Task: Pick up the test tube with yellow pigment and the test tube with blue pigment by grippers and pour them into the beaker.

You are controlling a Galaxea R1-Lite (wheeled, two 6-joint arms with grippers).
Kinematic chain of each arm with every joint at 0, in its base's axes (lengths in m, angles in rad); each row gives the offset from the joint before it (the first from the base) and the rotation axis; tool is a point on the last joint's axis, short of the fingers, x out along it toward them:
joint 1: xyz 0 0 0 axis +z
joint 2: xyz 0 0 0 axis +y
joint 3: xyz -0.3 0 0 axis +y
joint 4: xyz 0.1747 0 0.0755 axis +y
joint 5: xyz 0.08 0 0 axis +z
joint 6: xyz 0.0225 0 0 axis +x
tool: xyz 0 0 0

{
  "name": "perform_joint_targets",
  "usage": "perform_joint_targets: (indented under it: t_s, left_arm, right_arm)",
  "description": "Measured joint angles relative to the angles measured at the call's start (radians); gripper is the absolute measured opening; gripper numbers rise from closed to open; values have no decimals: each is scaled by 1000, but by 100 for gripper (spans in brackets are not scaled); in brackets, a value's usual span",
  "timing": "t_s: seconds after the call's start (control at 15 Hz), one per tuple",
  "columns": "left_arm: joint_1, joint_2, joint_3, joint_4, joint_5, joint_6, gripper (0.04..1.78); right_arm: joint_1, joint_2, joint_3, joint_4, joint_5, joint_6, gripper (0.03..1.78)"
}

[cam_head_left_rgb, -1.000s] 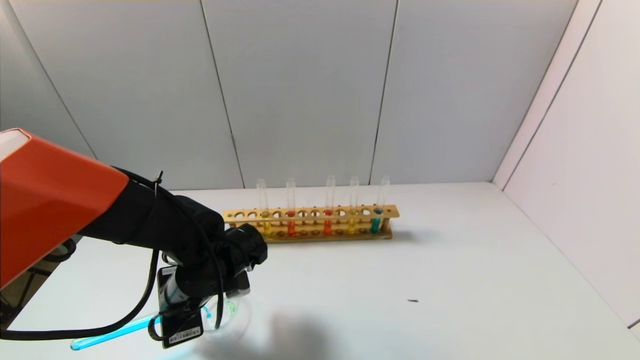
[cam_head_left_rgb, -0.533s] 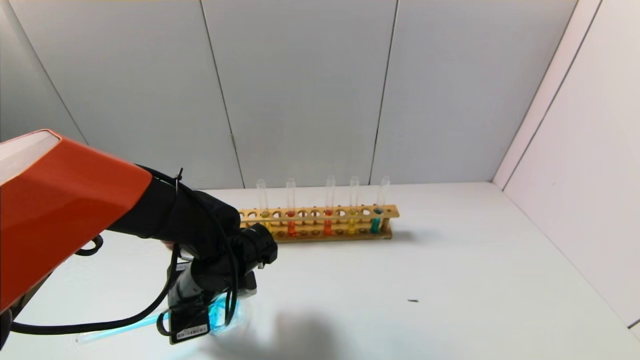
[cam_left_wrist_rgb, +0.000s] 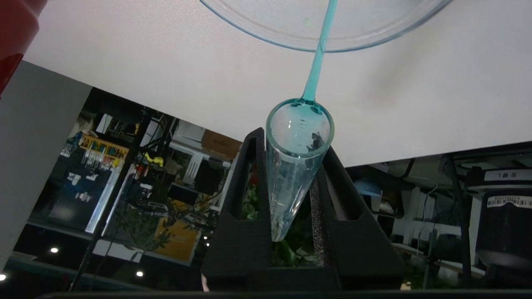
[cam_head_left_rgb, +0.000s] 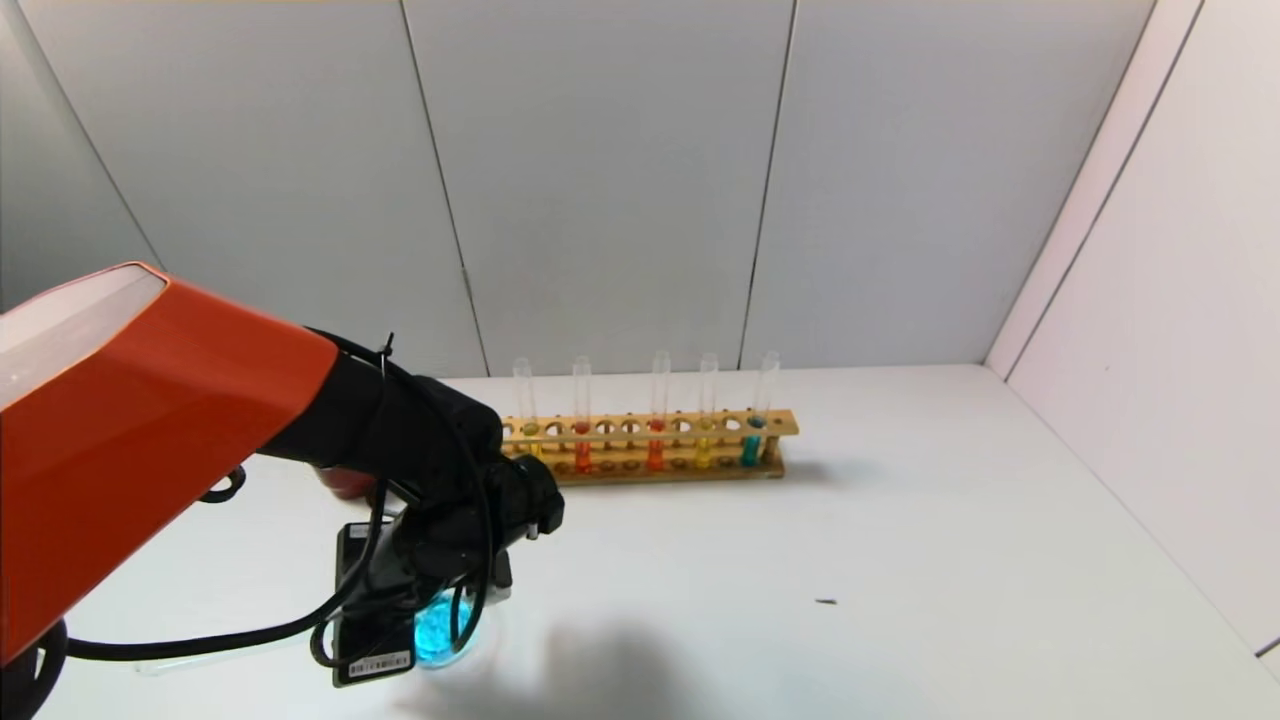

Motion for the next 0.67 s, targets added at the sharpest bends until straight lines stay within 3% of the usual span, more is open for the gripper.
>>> perform_joint_targets:
  t_s: [0.67]
  left_arm:
    - [-39, 79, -149, 242, 21, -6, 32]
  right_arm:
    - [0, 0, 0, 0, 0, 0, 170]
